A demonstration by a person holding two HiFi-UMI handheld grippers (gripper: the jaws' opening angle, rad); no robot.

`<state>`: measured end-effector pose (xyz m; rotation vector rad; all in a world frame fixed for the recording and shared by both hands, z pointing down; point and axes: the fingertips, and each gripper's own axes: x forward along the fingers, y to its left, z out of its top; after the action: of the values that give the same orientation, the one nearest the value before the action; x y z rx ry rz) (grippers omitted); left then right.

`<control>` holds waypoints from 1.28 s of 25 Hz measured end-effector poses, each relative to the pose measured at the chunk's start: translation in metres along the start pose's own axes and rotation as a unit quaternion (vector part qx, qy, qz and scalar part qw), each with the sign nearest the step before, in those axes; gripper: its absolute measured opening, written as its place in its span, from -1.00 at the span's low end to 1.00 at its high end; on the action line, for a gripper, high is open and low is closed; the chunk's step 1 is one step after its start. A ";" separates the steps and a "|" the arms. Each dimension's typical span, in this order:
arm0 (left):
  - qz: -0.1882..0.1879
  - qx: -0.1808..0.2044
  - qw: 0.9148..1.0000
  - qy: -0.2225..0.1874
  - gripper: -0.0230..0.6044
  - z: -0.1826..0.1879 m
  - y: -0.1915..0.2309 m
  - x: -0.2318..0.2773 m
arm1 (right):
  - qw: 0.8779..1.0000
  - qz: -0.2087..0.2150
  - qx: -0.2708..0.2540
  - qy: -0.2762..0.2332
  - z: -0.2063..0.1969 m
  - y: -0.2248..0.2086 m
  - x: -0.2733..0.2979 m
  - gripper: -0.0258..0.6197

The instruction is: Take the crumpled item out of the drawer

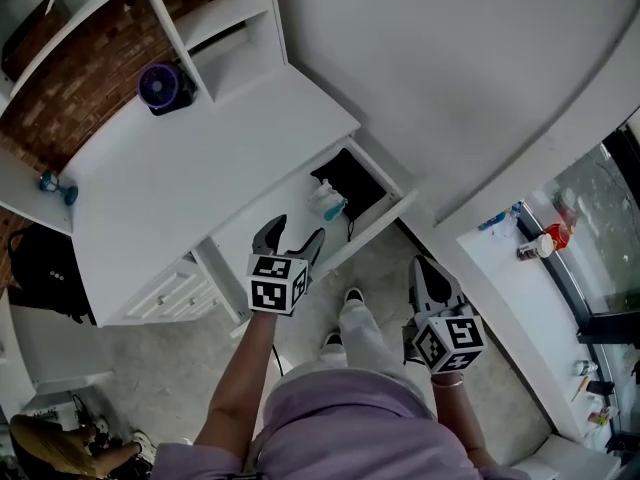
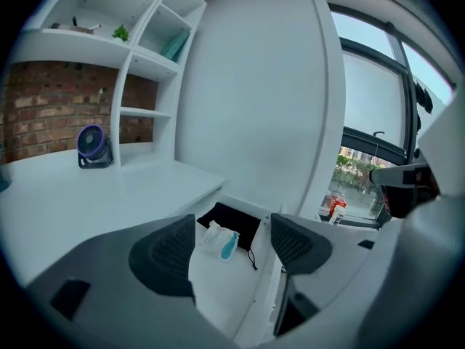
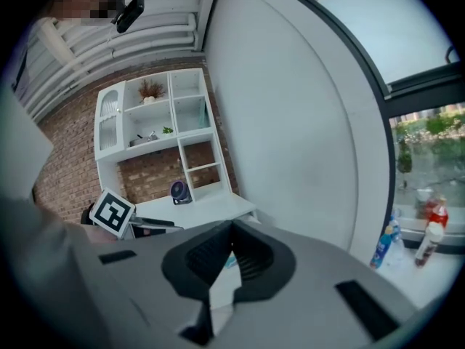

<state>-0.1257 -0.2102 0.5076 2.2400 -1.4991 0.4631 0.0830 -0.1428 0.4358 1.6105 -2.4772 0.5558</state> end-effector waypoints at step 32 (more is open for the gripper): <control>0.011 0.087 0.967 0.239 0.08 -0.098 0.032 0.203 | 0.998 -0.034 0.028 0.048 0.006 -0.097 0.068 -0.92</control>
<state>-0.0856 -0.3329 0.6952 2.0345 -1.2660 1.0914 0.1425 -0.2375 0.4737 1.6414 -2.3484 0.6824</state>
